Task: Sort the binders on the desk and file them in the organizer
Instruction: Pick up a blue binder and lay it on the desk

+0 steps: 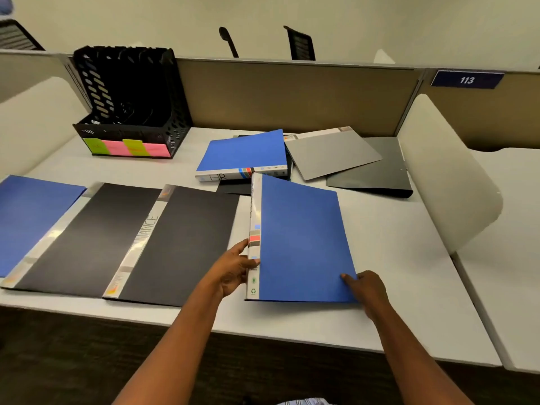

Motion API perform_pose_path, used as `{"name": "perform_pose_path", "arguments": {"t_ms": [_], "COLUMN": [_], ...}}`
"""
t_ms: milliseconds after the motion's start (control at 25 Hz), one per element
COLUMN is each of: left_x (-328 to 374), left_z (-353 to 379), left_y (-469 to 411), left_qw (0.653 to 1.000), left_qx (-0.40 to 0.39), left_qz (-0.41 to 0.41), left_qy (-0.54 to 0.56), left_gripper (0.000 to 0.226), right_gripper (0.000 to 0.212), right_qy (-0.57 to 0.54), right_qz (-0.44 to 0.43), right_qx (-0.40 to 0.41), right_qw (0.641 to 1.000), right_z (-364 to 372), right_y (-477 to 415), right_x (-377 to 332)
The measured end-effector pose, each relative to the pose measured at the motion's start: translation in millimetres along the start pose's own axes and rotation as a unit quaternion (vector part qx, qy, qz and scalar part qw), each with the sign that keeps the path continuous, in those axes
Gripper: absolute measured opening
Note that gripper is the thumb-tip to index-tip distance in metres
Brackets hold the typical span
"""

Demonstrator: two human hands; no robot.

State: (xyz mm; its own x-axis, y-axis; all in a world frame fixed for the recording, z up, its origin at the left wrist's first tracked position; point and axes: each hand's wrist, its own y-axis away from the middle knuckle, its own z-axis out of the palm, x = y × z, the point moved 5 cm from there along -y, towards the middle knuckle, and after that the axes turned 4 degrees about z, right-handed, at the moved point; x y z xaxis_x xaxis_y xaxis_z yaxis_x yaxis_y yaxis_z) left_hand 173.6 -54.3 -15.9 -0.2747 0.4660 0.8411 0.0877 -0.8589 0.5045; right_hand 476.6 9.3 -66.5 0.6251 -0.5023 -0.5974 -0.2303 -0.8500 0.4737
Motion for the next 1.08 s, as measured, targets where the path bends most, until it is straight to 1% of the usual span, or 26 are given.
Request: {"name": "perform_pose_path", "arguments": {"t_ms": [80, 160, 240, 320, 400, 520, 760, 880, 960, 1080], "left_x": [-4.4, -5.2, -4.9, -4.6, -0.7, 5.1, 6.1, 10.6, 12.1, 18.7], "left_z": [-14.6, -25.3, -39.4, -52.6, -60.7, -64.4, -64.5, -60.8, -56.5, -50.9], "left_y": [-4.1, -8.3, -12.2, -15.8, -17.3, -20.1, -28.0, -32.4, -35.7, -38.1], "left_qw": [1.000, 0.999, 0.994, 0.984, 0.975, 0.961, 0.946, 0.907, 0.889, 0.865], "left_qx": [0.016, 0.032, 0.048, 0.051, 0.051, 0.050, 0.052, 0.051, 0.039, 0.056], "left_qz": [-0.012, -0.023, -0.041, -0.059, -0.056, -0.027, 0.009, 0.031, 0.015, -0.009], "left_qy": [-0.006, -0.029, -0.091, -0.158, -0.208, -0.270, -0.320, -0.416, -0.457, -0.498], "left_gripper": [0.056, 0.053, 0.048, 0.045, 0.043, 0.037, 0.038, 0.031, 0.028, 0.037], "right_gripper": [0.032, 0.032, 0.039, 0.044, 0.041, 0.037, 0.039, 0.040, 0.041, 0.050], "right_qy": [0.044, 0.087, 0.147, 0.172, 0.160, 0.140, 0.103, 0.094, 0.112, 0.134], "right_qz": [-0.026, -0.037, -0.039, -0.040, -0.034, -0.017, 0.004, 0.008, 0.009, 0.016], "right_qx": [0.002, -0.001, -0.006, -0.003, 0.009, 0.026, 0.058, 0.071, 0.076, 0.096], "right_qw": [0.999, 0.996, 0.988, 0.984, 0.986, 0.990, 0.993, 0.993, 0.991, 0.986], "right_z": [5.5, 10.6, 19.9, 28.9, 34.4, 39.0, 45.9, 43.8, 42.7, 38.1], "right_y": [6.4, 11.4, 15.9, 21.3, 25.5, 33.7, 44.0, 46.9, 48.4, 48.3], "right_x": [-8.4, -15.0, -16.5, -15.5, -16.6, -19.7, -18.7, -19.1, -19.8, -25.5]}}
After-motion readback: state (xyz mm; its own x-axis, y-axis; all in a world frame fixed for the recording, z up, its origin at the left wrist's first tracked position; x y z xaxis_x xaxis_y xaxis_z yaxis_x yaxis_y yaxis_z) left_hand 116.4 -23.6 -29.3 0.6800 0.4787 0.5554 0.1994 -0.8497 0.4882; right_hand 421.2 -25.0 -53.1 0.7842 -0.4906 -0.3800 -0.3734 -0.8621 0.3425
